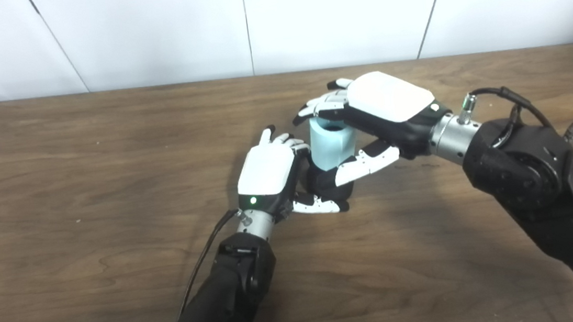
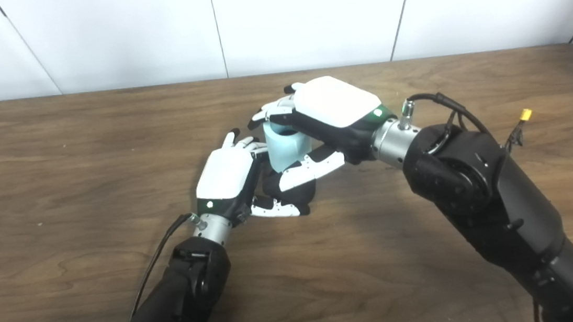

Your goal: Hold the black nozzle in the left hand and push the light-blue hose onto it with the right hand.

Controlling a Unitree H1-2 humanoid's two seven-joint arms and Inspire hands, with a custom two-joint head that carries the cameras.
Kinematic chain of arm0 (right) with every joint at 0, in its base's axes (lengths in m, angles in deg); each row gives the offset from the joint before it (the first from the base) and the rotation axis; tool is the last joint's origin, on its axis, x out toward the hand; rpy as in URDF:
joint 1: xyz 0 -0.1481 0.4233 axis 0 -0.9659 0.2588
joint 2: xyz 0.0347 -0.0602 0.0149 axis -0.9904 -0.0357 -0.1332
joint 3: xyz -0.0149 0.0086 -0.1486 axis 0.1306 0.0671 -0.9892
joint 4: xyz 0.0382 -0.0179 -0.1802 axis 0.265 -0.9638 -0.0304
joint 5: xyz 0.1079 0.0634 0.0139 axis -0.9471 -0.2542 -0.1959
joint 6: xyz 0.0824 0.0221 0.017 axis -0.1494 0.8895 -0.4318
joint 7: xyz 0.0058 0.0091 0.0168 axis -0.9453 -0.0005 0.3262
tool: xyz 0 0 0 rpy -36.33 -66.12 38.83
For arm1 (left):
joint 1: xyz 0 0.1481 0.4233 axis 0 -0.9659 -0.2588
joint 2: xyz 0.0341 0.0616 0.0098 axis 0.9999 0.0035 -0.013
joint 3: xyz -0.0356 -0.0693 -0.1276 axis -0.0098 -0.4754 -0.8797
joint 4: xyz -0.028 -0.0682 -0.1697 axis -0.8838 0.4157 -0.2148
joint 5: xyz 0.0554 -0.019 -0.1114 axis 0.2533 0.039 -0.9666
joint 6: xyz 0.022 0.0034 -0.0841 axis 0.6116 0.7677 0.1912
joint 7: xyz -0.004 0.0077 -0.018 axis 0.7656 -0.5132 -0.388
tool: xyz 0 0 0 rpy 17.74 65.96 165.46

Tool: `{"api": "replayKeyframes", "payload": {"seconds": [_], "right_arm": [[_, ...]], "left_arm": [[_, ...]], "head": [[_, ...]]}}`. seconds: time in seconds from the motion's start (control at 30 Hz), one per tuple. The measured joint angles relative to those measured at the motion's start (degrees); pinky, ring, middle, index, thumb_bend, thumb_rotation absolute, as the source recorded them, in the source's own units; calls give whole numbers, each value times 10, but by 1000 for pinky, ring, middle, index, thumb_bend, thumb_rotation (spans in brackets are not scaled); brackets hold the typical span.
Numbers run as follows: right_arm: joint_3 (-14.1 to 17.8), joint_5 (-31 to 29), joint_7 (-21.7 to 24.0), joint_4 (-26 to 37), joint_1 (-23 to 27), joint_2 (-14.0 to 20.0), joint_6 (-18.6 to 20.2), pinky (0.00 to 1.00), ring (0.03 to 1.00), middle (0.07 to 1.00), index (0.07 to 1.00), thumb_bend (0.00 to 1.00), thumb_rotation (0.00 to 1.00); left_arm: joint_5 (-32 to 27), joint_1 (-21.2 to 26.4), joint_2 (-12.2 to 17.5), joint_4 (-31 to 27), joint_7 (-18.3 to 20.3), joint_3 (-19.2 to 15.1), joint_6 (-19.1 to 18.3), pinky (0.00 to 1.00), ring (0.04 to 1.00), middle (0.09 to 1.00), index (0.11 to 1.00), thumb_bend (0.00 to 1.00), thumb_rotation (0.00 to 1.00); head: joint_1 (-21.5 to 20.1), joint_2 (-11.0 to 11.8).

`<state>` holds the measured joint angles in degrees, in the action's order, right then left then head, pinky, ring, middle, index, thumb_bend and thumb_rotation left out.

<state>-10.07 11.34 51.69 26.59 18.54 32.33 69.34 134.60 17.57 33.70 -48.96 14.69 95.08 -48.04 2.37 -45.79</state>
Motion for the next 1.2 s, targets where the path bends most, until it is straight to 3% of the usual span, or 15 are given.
{"api": "replayKeyframes", "payload": {"seconds": [0.5,0.8,1.2], "right_arm": [[-15,-1,0,26,-9,19,33,978,921,905,888,717,1000],[20,-62,40,59,-8,27,92,939,962,955,939,702,1000],[41,-83,57,66,-1,39,107,905,943,932,927,686,1000]], "left_arm": [[4,1,0,-1,6,2,-2,1000,864,760,480,526,56],[11,1,-1,-10,22,2,-8,1000,873,747,481,525,55],[14,0,-3,-16,30,-1,-8,1000,872,752,481,525,56]], "head": [[0,0],[2,0],[3,-3]]}}
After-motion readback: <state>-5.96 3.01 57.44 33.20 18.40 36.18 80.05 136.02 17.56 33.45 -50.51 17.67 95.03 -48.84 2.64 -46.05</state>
